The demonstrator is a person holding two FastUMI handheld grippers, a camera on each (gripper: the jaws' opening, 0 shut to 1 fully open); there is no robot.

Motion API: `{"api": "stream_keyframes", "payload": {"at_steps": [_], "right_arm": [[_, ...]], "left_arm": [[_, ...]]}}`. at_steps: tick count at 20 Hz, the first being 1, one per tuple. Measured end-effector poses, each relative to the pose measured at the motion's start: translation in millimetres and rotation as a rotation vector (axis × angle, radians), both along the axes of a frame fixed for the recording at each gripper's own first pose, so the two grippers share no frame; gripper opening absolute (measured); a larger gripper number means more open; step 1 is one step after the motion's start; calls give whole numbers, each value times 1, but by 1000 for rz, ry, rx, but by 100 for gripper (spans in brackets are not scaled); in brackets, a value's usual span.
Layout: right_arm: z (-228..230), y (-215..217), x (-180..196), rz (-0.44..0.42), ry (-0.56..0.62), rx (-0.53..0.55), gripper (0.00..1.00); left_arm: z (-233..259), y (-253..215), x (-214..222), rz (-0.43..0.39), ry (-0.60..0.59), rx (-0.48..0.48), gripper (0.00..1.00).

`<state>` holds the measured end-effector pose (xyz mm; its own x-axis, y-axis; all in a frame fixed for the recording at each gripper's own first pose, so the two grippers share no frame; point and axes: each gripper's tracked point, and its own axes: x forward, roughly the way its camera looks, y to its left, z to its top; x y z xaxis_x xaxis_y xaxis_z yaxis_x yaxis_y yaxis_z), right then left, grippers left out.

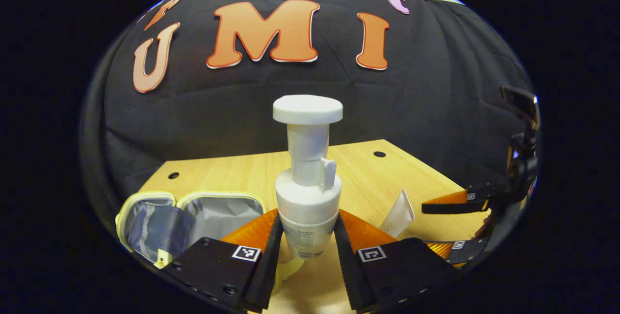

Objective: First open the suitcase, pack the skin care products into it, and then close the suitcase.

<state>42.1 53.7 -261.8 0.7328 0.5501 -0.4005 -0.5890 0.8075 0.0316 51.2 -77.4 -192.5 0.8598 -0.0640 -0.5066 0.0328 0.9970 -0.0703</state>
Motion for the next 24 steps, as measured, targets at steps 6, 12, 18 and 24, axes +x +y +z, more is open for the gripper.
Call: {"api": "stream_keyframes", "payload": {"at_steps": [6, 12, 18, 24], "right_arm": [[-49, 22, 13, 57, 43, 21, 77], [-55, 38, 7, 61, 107, 60, 58], [0, 35, -10, 63, 96, 95, 55], [53, 36, -11, 58, 36, 72, 55]], "left_arm": [[26, 40, -21, 91, -22, 71, 58], [31, 60, -29, 136, 21, 109, 58], [63, 82, -34, 166, -4, 93, 59], [60, 127, -43, 183, 12, 93, 58]]}}
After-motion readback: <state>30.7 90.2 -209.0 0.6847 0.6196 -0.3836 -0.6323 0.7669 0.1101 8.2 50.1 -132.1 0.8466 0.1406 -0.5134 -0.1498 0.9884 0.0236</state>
